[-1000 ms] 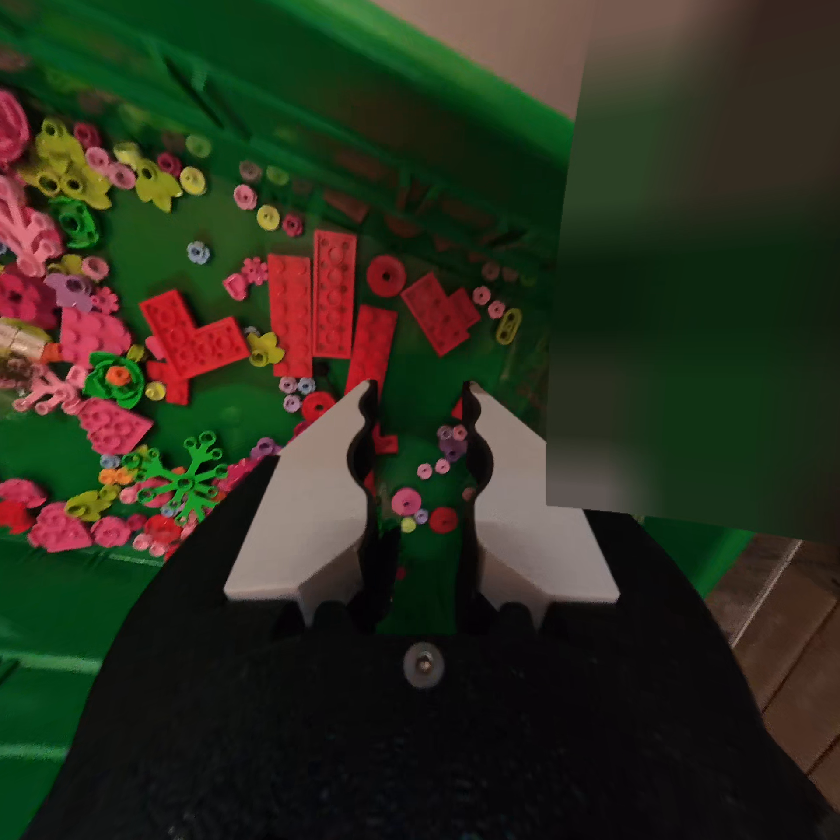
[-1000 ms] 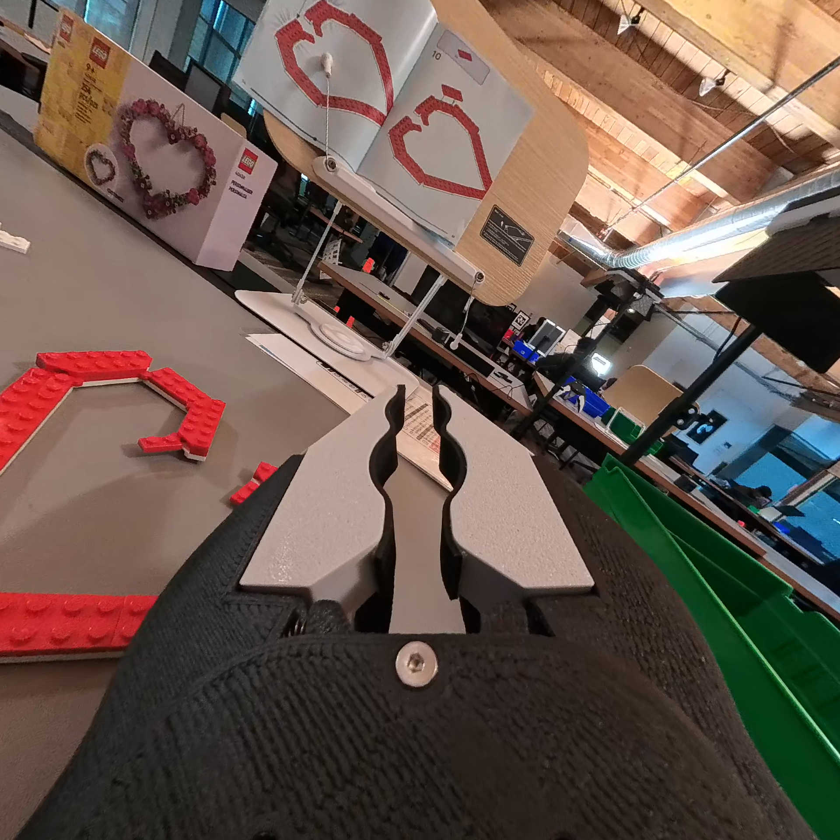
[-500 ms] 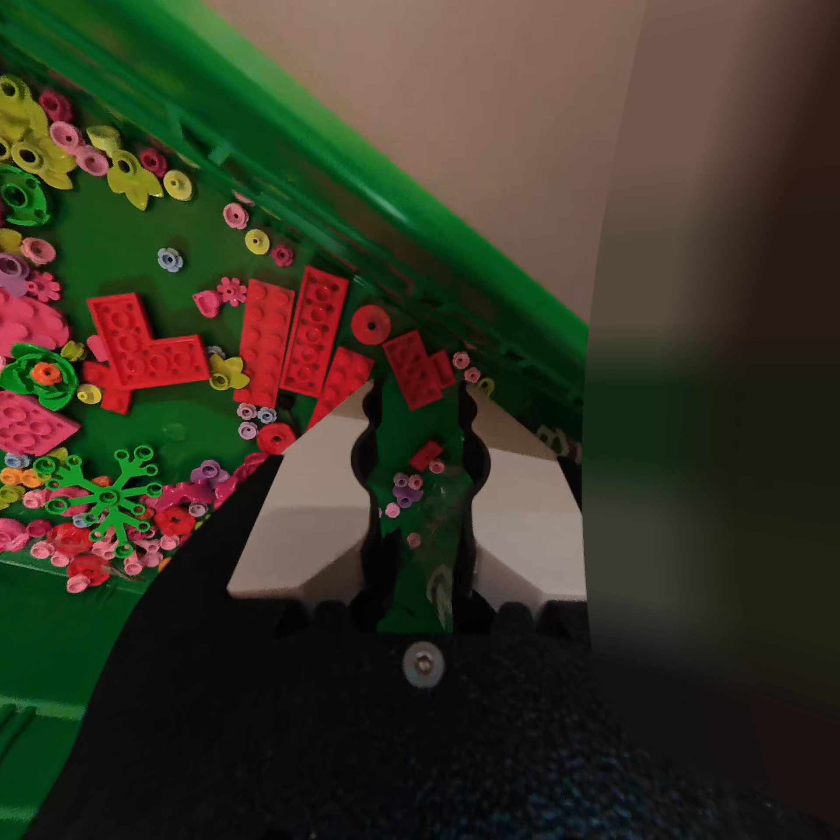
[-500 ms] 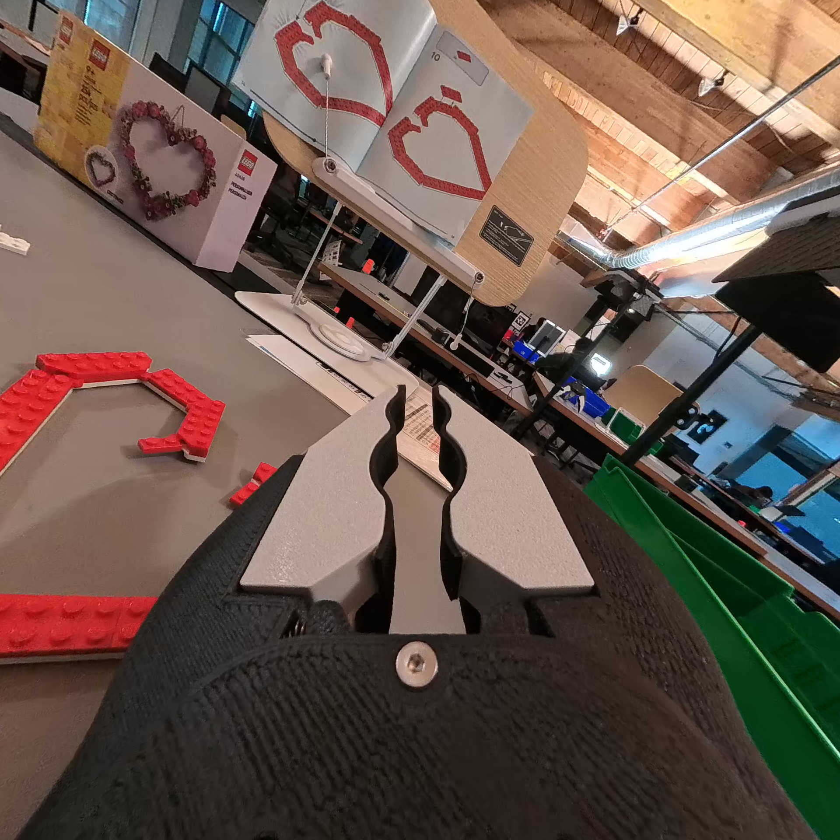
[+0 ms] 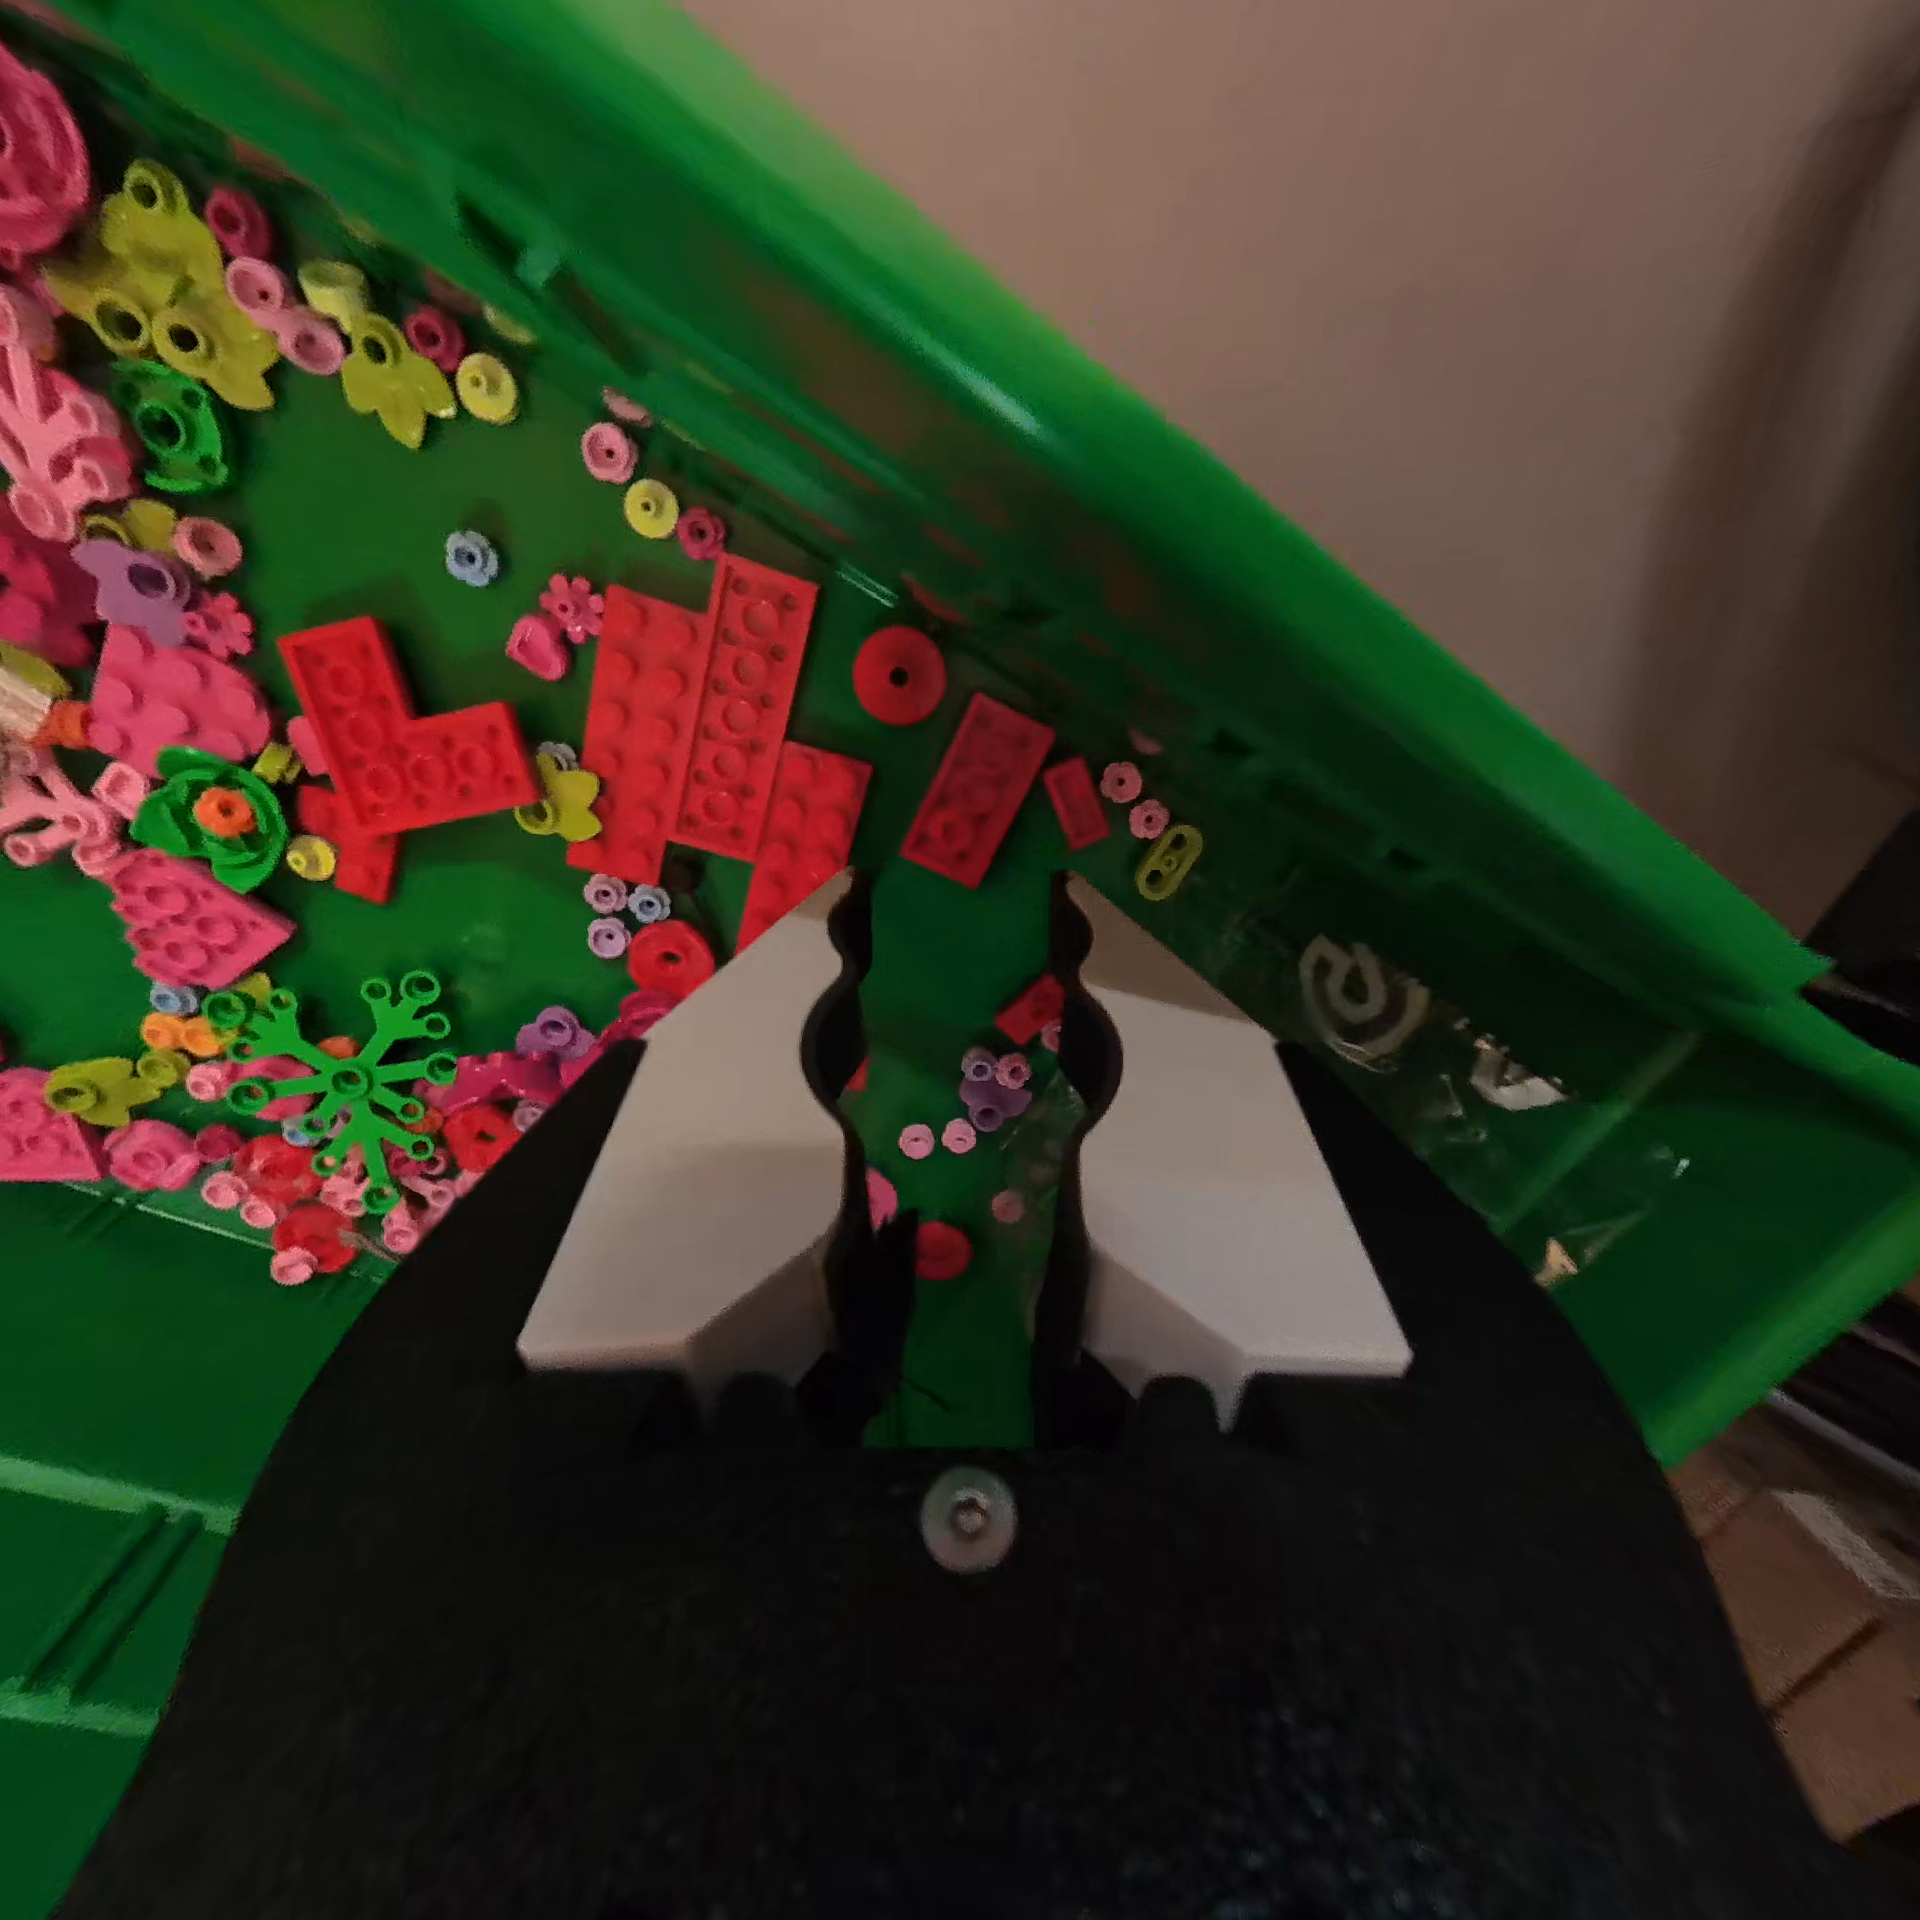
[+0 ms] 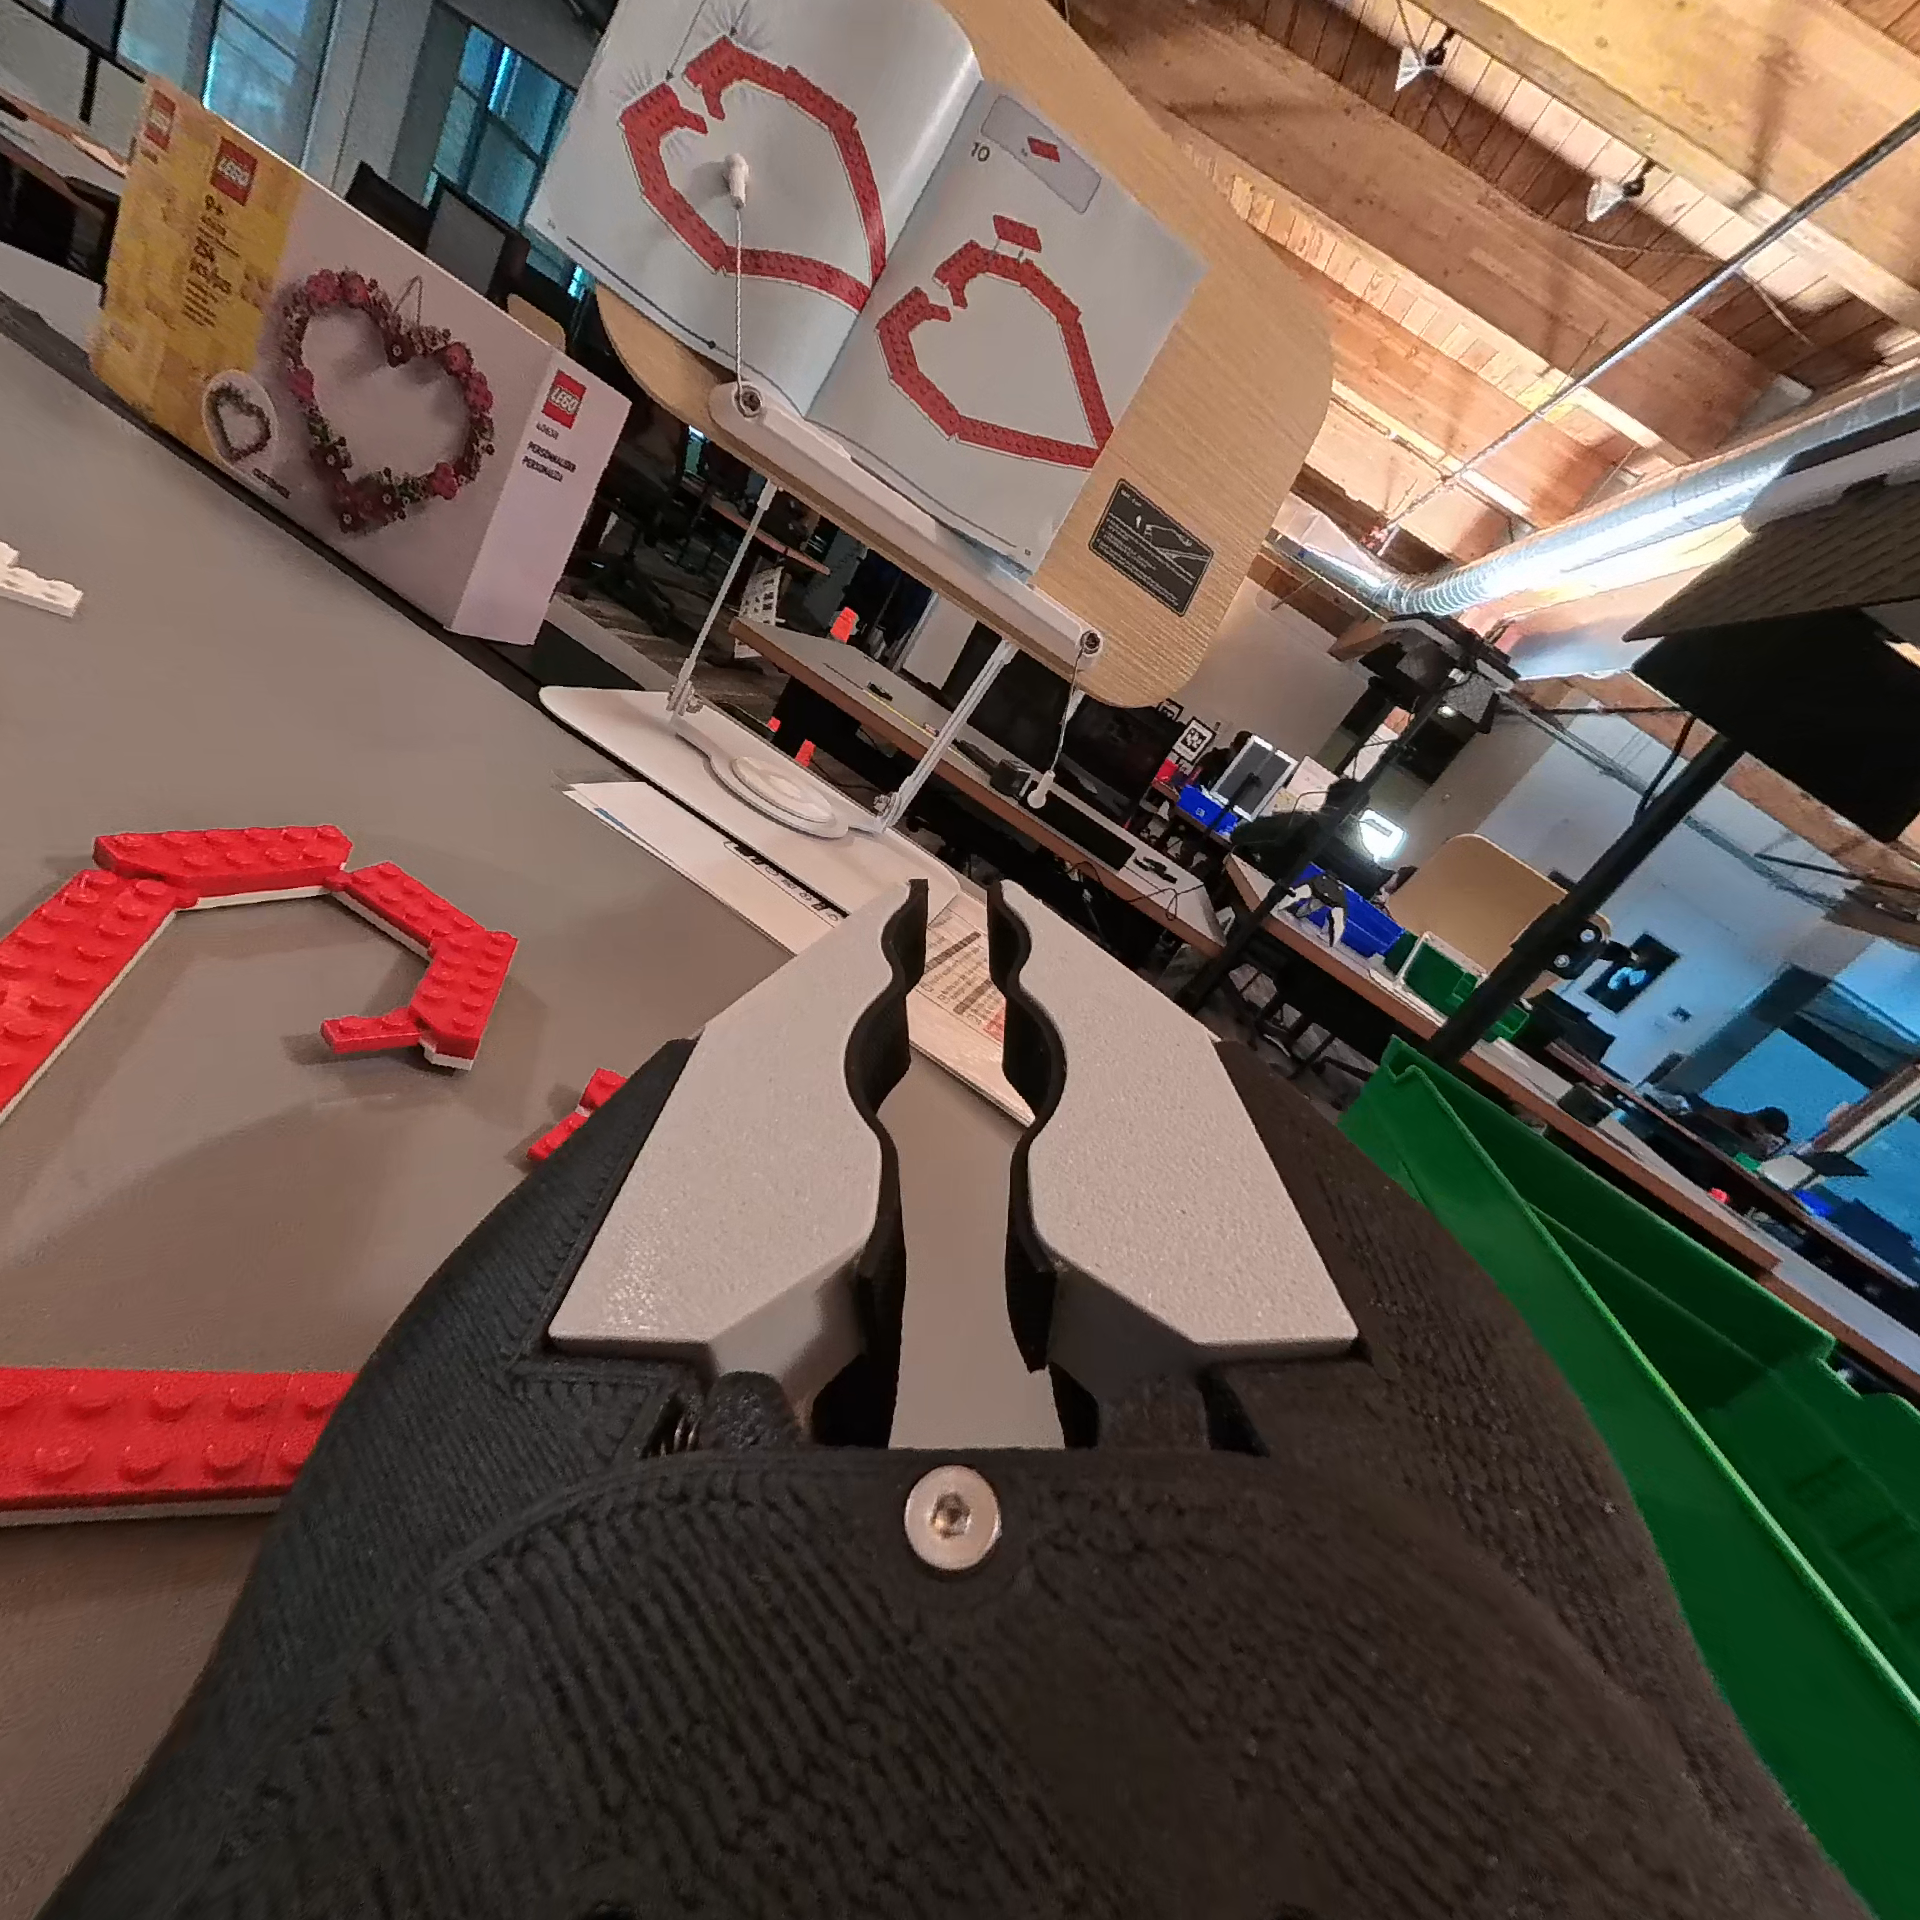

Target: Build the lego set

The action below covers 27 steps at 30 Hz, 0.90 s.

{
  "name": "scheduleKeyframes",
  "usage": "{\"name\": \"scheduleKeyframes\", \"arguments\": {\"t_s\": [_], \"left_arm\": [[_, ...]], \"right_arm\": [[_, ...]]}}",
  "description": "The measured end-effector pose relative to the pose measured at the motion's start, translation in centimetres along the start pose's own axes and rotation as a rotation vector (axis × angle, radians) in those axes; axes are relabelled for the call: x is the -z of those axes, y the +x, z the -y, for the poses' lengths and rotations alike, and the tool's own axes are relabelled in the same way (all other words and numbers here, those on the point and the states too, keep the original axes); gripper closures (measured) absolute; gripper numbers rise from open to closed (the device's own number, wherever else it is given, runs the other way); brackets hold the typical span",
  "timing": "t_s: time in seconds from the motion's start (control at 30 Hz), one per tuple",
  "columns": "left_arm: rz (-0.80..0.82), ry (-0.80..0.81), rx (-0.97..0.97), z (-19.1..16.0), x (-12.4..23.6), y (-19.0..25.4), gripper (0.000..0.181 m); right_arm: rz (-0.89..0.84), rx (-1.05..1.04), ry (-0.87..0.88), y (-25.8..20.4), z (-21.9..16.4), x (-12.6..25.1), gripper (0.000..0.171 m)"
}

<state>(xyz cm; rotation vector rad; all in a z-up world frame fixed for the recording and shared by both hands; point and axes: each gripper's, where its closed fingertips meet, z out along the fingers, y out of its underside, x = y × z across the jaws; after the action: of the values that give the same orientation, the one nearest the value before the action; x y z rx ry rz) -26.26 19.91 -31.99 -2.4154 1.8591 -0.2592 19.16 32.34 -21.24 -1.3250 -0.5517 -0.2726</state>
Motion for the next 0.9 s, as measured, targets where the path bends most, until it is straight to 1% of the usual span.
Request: {"name": "scheduleKeyframes", "arguments": {"t_s": [0.03, 0.13, 0.2, 0.4, 0.47, 0.57, 0.67, 0.77, 0.83, 0.9], "left_arm": [[0.009, -0.001, -0.030, 0.0, 0.0, 0.0, 0.149], [0.066, -0.015, -0.148, 0.1, -0.2, -0.4, 0.158], [0.081, -0.022, -0.212, 0.2, -0.2, -0.6, 0.159], [0.068, -0.007, -0.231, 1.0, -0.4, -0.6, 0.160], [0.069, -0.004, -0.249, 1.1, -0.4, -0.6, 0.164], [0.074, -0.014, -0.269, 1.1, -0.4, -0.5, 0.165], [0.135, -0.053, -0.279, 0.7, -0.1, -1.2, 0.166], [0.208, -0.088, -0.244, -0.1, 1.4, -2.0, 0.166], [0.269, -0.085, -0.201, -0.5, 3.3, -2.5, 0.166], [0.364, -0.091, -0.166, -0.9, 5.8, -3.3, 0.166]], "right_arm": [[-0.001, -0.002, 0.000, 0.0, 0.0, 0.0, 0.161], [-0.002, -0.006, 0.000, 0.1, 0.0, 0.0, 0.161], [-0.001, -0.008, 0.001, 0.1, 0.0, 0.0, 0.161], [-0.002, -0.016, 0.008, 0.2, 0.1, 0.0, 0.161], [0.000, -0.021, 0.016, 0.2, 0.2, 0.1, 0.162], [0.010, -0.039, 0.033, 0.2, 0.4, 0.2, 0.162], [0.024, -0.067, 0.053, 0.1, 0.7, 0.3, 0.162], [0.059, -0.087, 0.073, -0.3, 1.0, 0.3, 0.162], [0.087, -0.093, 0.090, -0.7, 1.2, 0.3, 0.162], [0.118, -0.094, 0.108, -1.2, 1.5, 0.3, 0.162]]}}
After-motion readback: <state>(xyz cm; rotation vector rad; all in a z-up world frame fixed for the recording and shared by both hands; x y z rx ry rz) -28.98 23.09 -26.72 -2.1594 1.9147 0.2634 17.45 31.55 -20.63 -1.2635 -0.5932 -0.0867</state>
